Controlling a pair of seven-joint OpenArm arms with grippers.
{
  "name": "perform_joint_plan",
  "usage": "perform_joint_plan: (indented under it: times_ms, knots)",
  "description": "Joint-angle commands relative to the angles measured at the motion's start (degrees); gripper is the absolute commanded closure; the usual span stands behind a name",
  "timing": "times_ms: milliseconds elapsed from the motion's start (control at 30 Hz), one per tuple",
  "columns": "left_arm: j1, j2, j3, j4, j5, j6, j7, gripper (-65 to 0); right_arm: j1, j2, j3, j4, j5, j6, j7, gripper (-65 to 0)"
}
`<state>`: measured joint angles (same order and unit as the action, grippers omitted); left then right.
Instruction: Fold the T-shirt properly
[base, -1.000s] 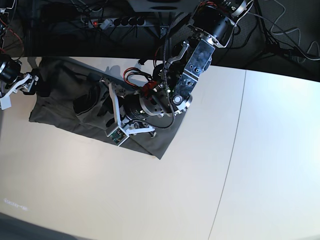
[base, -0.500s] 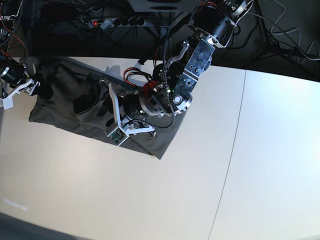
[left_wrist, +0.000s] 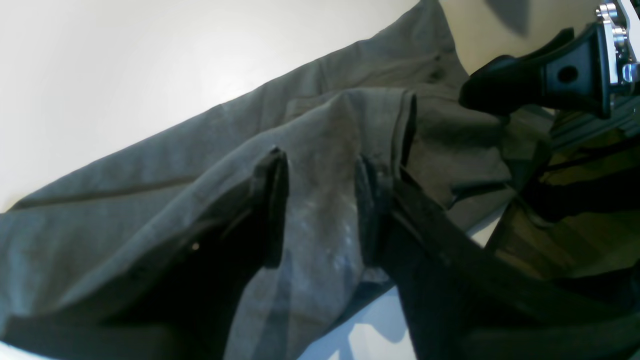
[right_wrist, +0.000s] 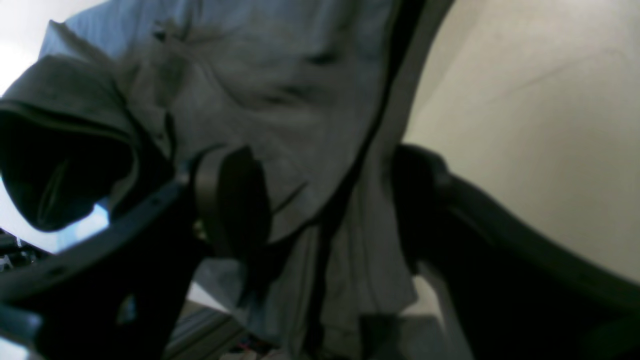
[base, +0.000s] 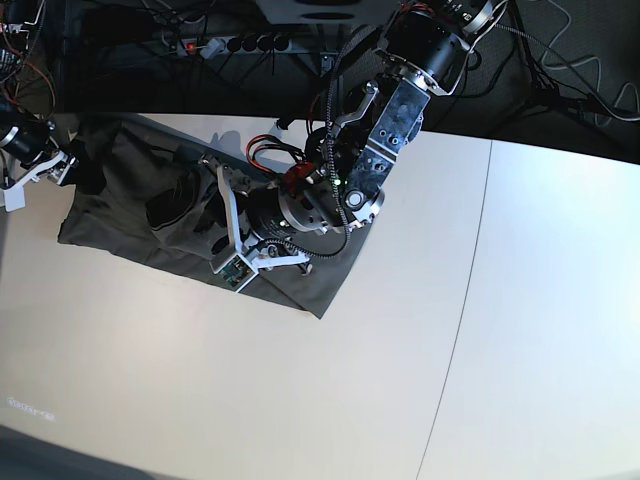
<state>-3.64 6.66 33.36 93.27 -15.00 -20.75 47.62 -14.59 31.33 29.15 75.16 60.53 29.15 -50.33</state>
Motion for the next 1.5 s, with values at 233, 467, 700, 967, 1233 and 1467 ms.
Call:
perform_joint_plan:
  times_ms: [233,467,700,967,1233,1467]
  knots:
    - [-0.94,0.55,0.09,0.98,-0.66,0.57,-1.05,-25.6,-0.04,-1.99,0.33,0.57,-0.94,4.72,2.43,-43.6]
    - [-0.96,-2.05,0.09,0.98,-0.68,0.59,-1.09,-25.6,-0.04,-1.99,0.33,0.57,-2.73,4.72,4.87,-30.6]
    - [-0.96,-2.25,0.09,0.98,-0.83,0.61,-1.09,-25.6,-0.04,-1.99,0.33,0.57,-8.59,4.72,11.43,0.0]
    - [-0.96,-2.56,-1.95,1.01,-0.98,0.63,-1.07,-25.5,1.92,-0.83,0.35,0.57,-18.16,4.72,14.47,0.0]
    - [-0.92,-5.77,-9.62,1.01,-6.47,0.57,0.11,-25.5,3.02,6.47,0.35,0.46,-21.38,4.72,16.31,0.0]
    - [1.64,-6.84,-10.19,1.01,-7.02,0.57,0.48,-25.5,10.75,11.69,-2.64,-5.38,-22.18,4.72,16.31,0.0]
